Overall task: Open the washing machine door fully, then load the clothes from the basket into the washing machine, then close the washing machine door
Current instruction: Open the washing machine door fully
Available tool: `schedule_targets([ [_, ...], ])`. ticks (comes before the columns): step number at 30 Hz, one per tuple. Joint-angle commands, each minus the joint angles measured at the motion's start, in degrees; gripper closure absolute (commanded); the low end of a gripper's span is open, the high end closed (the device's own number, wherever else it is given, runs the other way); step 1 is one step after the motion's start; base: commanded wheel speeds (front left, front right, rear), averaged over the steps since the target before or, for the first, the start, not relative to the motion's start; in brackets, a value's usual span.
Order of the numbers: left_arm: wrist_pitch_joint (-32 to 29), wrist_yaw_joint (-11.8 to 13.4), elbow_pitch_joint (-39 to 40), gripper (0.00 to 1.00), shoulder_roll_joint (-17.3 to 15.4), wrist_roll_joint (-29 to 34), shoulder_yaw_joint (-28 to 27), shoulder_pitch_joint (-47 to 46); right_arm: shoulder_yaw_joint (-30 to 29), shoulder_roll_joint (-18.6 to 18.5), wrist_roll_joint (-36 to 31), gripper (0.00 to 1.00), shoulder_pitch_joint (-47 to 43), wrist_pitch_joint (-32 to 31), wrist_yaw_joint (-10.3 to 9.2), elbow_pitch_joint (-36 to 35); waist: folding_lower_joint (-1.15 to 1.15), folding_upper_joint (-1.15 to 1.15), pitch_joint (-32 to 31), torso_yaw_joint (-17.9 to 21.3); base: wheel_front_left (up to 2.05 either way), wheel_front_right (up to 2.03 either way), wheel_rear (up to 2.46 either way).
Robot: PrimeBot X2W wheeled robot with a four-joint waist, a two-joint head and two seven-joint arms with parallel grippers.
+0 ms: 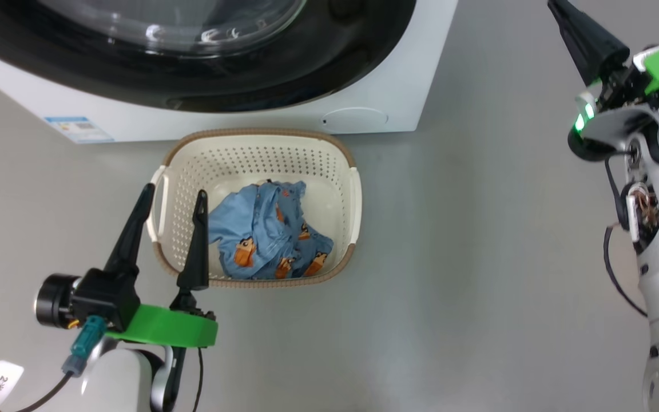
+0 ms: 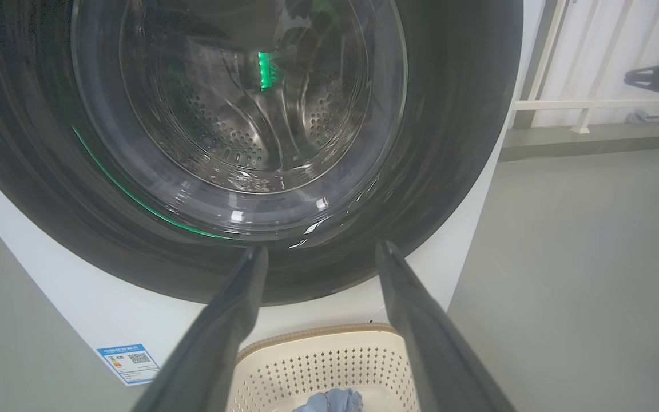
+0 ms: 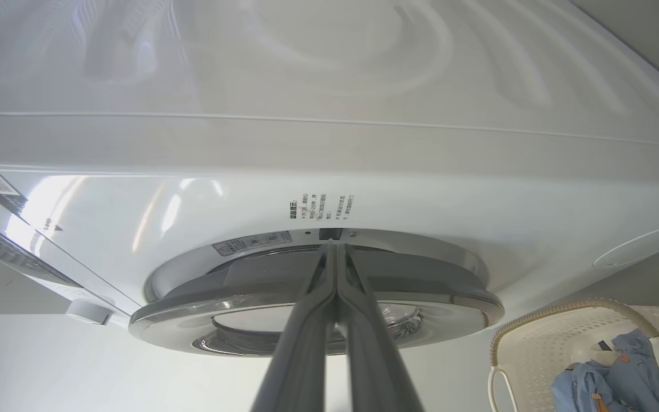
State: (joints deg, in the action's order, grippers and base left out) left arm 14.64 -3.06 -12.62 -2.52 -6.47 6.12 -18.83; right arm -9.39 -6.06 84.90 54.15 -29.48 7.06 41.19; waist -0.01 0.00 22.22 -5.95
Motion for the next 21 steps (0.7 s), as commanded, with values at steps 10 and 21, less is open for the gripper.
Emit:
schedule_targets([
  [10, 0.36, -0.59, 0.89, 0.0, -0.48, -0.36, 0.27, -2.38, 3.66, 0.97, -2.34, 1.0, 10.76, -1.04, 0.43, 5.65, 0.01, 0.0, 2.71, -3.84, 0.0, 0.0, 0.0],
  [21, 0.36, -0.28, 1.02, 0.0, -0.38, -1.62, 2.55, -3.61, 6.46, 0.74, -5.89, 1.0, 17.8, -0.68, 0.43, 11.47, 0.01, 0.0, 5.34, -7.33, 0.0, 0.0, 0.0],
])
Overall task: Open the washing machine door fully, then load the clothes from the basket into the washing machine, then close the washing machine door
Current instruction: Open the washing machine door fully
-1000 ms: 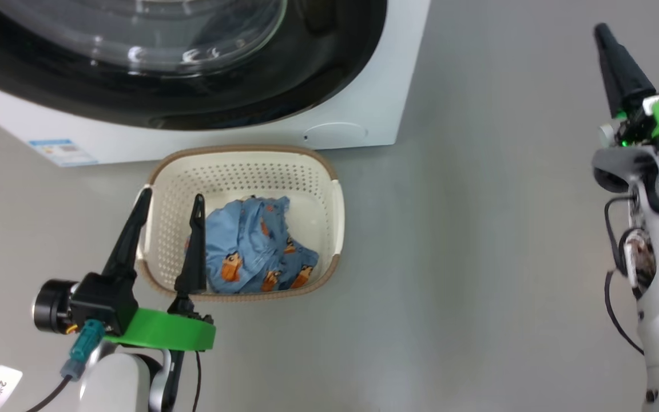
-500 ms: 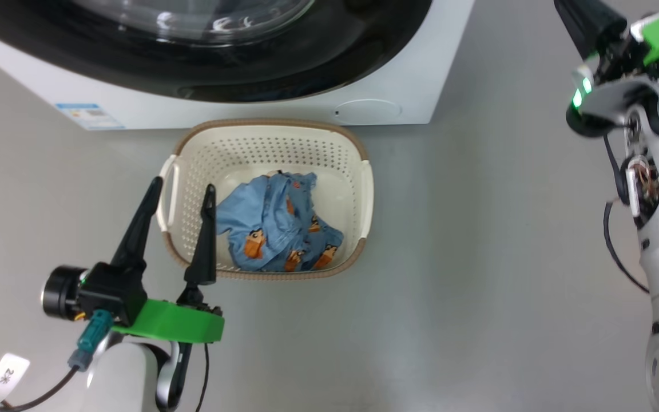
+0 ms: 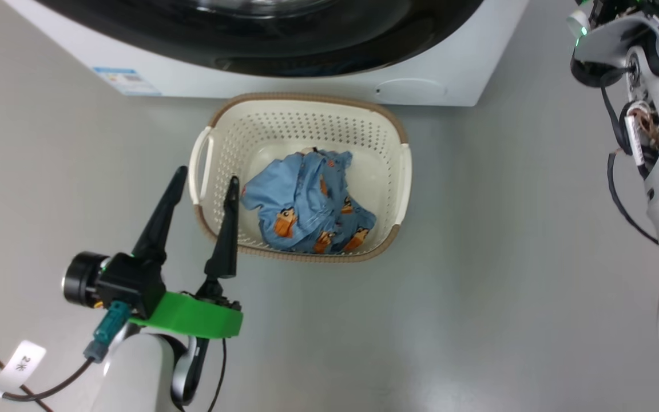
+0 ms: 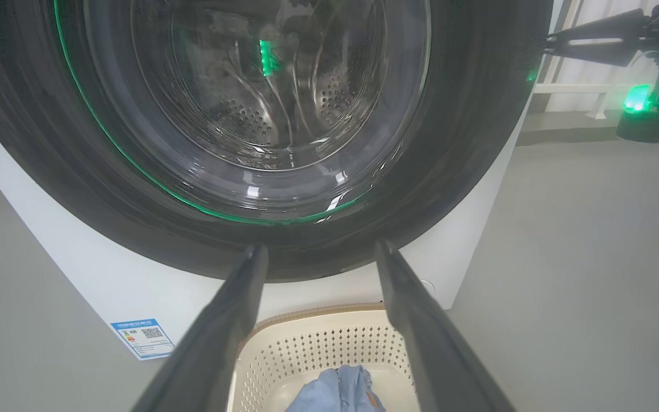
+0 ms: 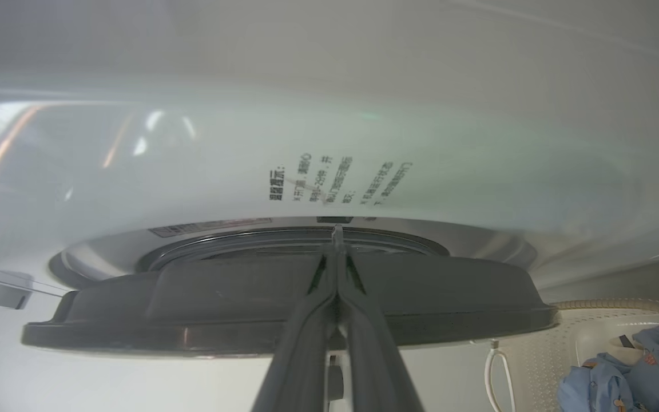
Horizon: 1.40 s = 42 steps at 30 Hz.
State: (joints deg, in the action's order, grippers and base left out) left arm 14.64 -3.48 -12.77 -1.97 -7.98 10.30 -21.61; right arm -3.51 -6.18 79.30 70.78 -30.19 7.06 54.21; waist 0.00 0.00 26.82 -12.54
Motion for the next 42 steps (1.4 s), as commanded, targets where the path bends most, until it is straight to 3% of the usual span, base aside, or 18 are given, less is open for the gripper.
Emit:
schedule_targets([
  [1, 0.36, 0.25, 1.27, 0.0, -0.92, -0.33, -1.3, -0.99, 0.73, 0.84, -0.49, 1.0, 1.78, 0.0, 0.43, -0.95, 0.0, 0.0, 1.06, -1.05, 0.0, 0.0, 0.0],
  [18, 0.36, 1.59, 1.75, 0.0, -0.91, -2.34, 0.65, -2.66, 3.11, 1.0, -2.03, 1.0, 6.13, -1.03, 0.43, 2.28, 0.0, 0.0, 3.11, -3.68, 0.0, 0.0, 0.0],
  [42, 0.36, 1.49, 2.51, 0.0, -0.91, -1.99, -0.62, -2.23, 4.9, 0.85, -0.17, 1.0, 1.88, -9.04, 0.43, 0.76, 0.0, 0.0, 2.2, -1.28, 0.0, 0.0, 0.0],
])
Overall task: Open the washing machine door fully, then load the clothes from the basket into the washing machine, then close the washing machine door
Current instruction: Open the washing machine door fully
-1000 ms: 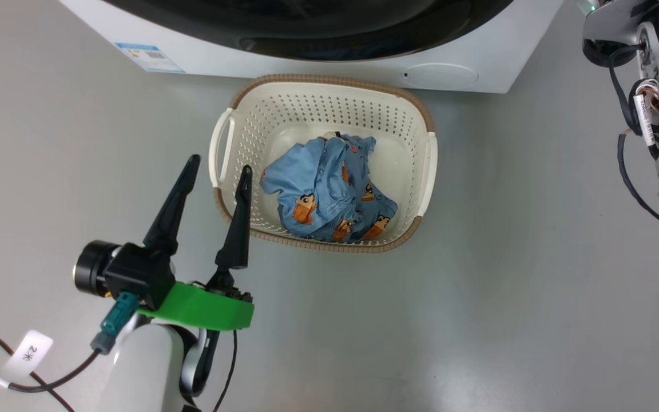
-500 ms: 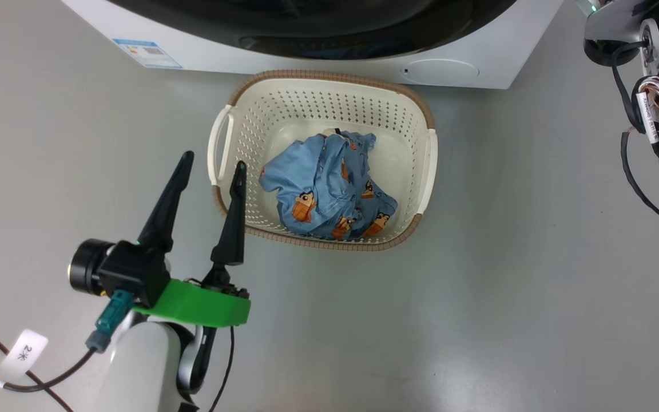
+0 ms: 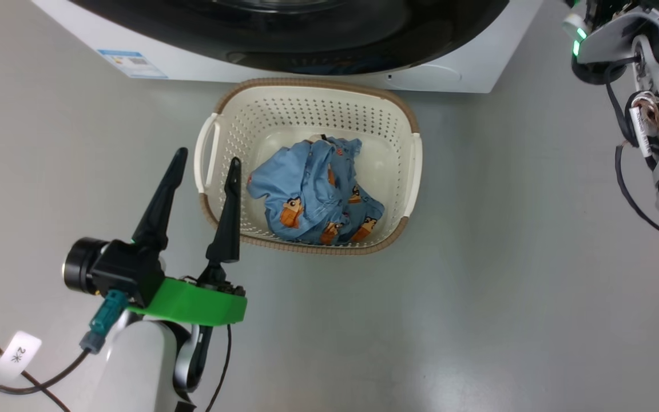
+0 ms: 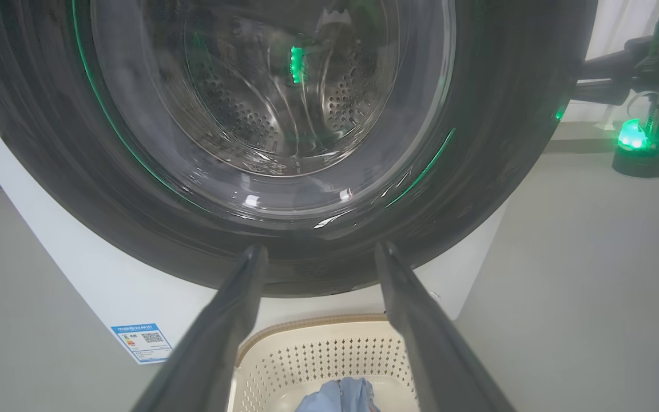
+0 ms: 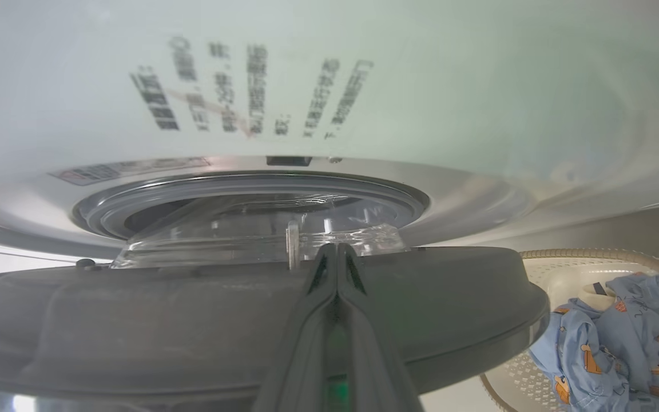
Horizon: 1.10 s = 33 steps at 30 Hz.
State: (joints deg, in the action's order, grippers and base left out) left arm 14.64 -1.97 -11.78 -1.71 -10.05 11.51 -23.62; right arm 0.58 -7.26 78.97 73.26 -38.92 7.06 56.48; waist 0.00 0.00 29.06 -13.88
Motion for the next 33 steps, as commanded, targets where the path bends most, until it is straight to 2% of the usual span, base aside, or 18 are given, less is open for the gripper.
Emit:
schedule_targets([
  [1, 0.36, 0.12, 1.73, 0.0, -1.17, 0.03, -1.82, 0.11, 0.72, 2.08, 0.7, 1.0, -1.26, -1.1, 0.43, -1.91, 0.0, 0.0, -0.25, 0.43, 0.0, 0.0, 0.0],
  [14, 0.36, 0.22, 0.89, 0.0, -1.17, 0.58, -2.06, 1.33, 1.91, 3.03, 3.15, 1.0, -7.2, -7.9, 0.43, -6.04, 0.0, 0.0, -2.52, 1.75, 0.0, 0.0, 0.0],
  [33, 0.36, -0.22, -0.56, 0.0, -1.17, 1.13, -1.84, 3.39, 4.18, 3.9, 4.91, 1.0, -15.81, -14.12, 0.43, -11.23, 0.0, 0.0, -6.61, 2.27, 0.0, 0.0, 0.0],
])
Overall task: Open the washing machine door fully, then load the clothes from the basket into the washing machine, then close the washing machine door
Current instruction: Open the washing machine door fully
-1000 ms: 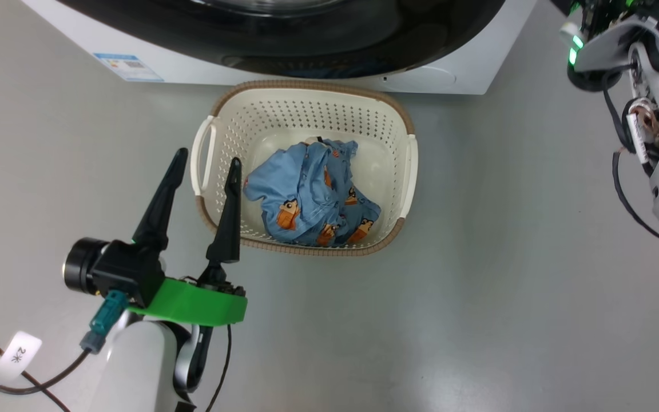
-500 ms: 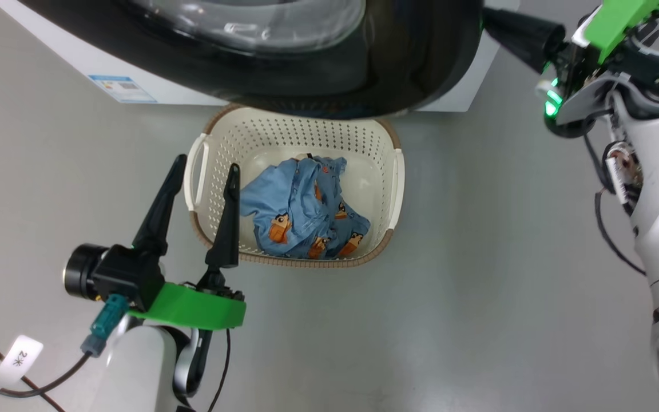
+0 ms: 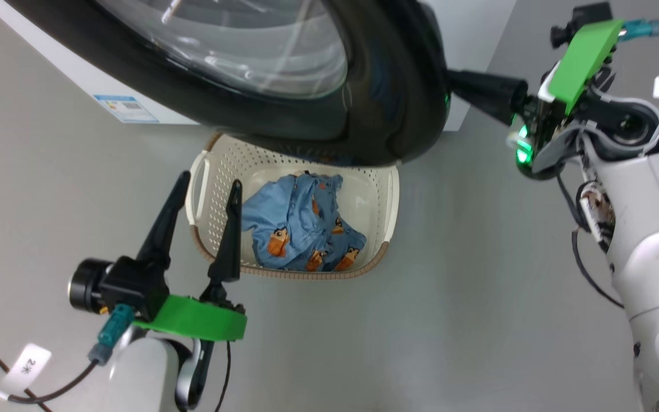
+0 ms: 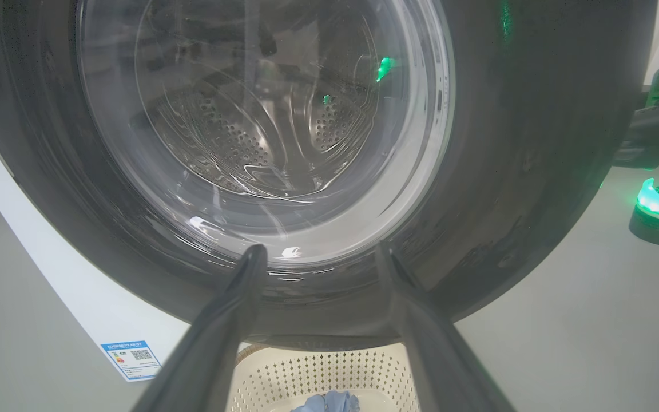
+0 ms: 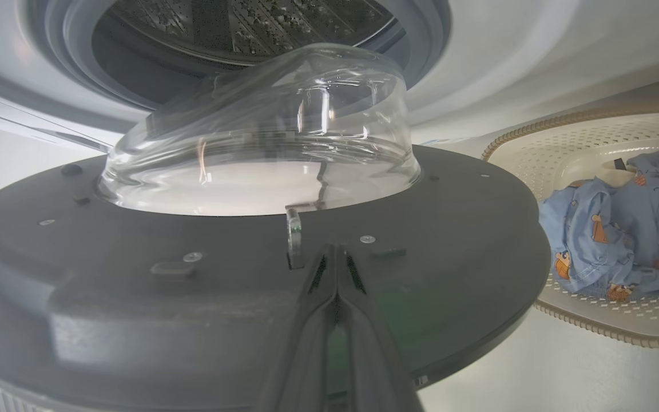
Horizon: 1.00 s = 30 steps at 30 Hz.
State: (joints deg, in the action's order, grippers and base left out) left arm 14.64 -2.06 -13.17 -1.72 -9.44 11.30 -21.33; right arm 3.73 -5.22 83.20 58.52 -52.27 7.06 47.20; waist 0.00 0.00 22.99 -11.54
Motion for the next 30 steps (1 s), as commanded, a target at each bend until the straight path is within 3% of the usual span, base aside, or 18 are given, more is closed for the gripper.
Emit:
schedule_targets([
  [1, 0.36, -0.14, 0.71, 0.0, -1.16, 0.51, -1.63, 1.28, 1.21, 1.92, 0.84, 1.0, -1.62, -1.06, 0.43, -2.3, 0.0, 0.0, -0.88, -0.09, 0.0, 0.0, 0.0],
  [13, 0.36, -0.37, -0.15, 0.0, -1.16, 0.1, -1.36, 2.62, 7.3, 2.32, 5.17, 1.0, -7.95, -4.25, 0.43, -6.78, 0.0, 0.0, -3.72, 0.64, 0.0, 0.0, 0.0],
  [30, 0.36, -0.51, -3.39, 0.0, -1.16, 0.31, -1.45, 4.49, 20.89, 2.34, 16.45, 1.0, -15.14, -1.03, 0.43, -9.74, 0.0, 0.0, -8.5, 0.87, 0.0, 0.0, 0.0],
])
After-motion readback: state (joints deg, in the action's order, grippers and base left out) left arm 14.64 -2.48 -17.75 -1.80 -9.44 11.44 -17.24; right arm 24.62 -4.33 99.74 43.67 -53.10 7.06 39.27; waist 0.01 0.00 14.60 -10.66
